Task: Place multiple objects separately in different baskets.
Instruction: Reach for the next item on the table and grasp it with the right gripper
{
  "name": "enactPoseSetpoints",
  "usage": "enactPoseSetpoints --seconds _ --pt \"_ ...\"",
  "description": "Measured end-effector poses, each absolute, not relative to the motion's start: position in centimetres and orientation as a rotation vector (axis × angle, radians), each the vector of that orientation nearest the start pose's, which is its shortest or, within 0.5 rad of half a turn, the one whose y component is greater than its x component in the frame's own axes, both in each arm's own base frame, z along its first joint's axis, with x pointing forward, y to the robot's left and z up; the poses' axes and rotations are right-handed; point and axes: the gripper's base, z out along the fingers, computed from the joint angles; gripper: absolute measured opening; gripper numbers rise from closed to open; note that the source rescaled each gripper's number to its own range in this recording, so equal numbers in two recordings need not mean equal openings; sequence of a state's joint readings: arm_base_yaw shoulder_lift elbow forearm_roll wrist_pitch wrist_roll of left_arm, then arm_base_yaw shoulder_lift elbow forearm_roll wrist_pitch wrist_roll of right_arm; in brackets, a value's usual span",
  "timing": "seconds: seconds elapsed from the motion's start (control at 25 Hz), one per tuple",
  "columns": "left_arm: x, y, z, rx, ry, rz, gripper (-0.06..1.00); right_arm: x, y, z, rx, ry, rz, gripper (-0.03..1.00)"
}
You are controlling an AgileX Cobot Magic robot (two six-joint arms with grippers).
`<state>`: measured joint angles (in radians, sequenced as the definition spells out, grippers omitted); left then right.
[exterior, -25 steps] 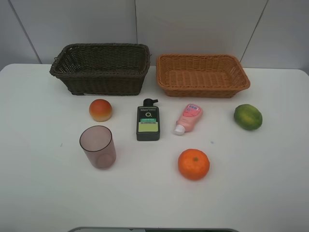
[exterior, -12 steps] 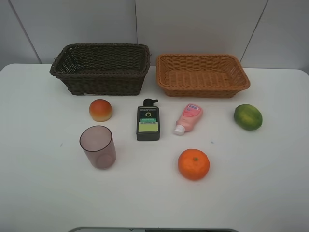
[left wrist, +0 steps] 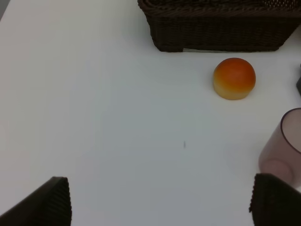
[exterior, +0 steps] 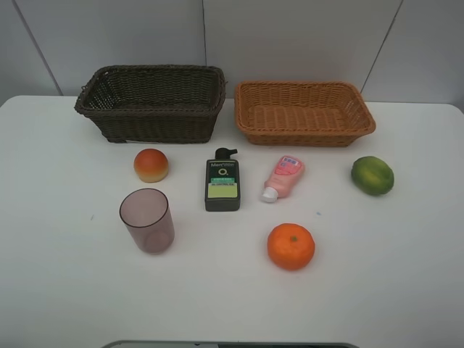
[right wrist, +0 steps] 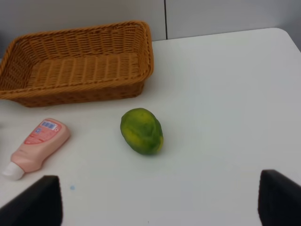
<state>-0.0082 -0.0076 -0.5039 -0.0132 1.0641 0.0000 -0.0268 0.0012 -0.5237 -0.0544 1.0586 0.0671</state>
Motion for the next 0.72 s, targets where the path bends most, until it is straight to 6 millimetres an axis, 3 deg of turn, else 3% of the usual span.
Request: enactPoseSetpoints --seconds 0.48,0.6,0.72 --pt "-0.7 -0.1 27.8 0.009 2.036 -0.021 0.92 -0.6 -0.2 28.4 0.097 2.024 -0.005 0.88" --pt "-0.7 -0.1 27.8 0.009 2.036 -0.021 0.92 0.8 0.0 28.6 0.099 2.113 0.024 0.88" --pt "-0.7 -0.1 27.8 0.009 2.036 -0.021 0.92 3.6 -0.1 29.4 0.105 2.242 0.022 0.88"
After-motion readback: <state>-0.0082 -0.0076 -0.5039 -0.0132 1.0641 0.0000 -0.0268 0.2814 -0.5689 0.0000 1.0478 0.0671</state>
